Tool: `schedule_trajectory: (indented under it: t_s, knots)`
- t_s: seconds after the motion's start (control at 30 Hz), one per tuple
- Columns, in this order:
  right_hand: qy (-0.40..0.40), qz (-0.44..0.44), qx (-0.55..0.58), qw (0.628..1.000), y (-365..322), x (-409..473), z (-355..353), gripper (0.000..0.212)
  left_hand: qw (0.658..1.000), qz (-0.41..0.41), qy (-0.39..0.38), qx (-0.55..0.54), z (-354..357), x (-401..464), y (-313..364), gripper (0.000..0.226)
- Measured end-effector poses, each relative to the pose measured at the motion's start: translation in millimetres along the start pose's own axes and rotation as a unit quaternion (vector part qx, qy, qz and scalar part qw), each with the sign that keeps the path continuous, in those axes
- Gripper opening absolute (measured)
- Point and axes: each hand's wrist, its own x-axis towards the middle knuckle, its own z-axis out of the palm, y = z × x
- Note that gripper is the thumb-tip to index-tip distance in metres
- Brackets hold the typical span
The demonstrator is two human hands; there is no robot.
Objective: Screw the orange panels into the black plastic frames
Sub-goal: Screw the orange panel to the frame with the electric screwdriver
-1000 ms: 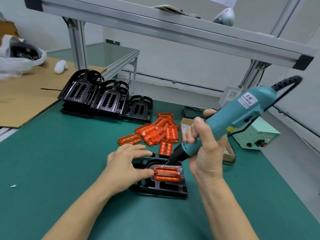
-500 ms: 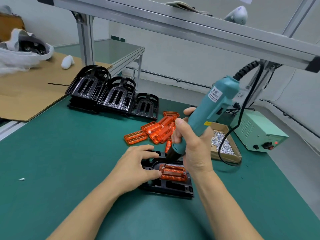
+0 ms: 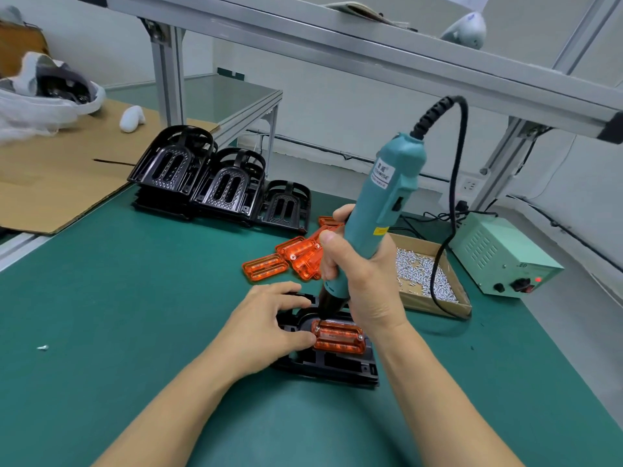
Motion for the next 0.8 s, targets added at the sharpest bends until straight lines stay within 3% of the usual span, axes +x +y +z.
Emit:
schedule_trajectory:
  t_s: [0.17, 0.43, 0.8]
  knots:
    - [-0.059, 0.005, -0.013, 0.998, 0.1, 0.6, 4.3, 0.02, 1.0, -0.003, 0.002, -0.006, -0.3, -0.3, 1.2, 0.056]
    - [-0.021, 0.011, 0.002, 1.0, 1.8, -0.3, -0.2, 0.03, 1.0, -0.006, -0.005, -0.003, -0.8, -1.0, 1.8, 0.055]
    - [-0.084, 0.006, 0.009, 0.996, -0.3, -7.5, -1.1, 0.014, 1.0, -0.011, -0.004, -0.01, 1.1, 0.3, -0.5, 0.051]
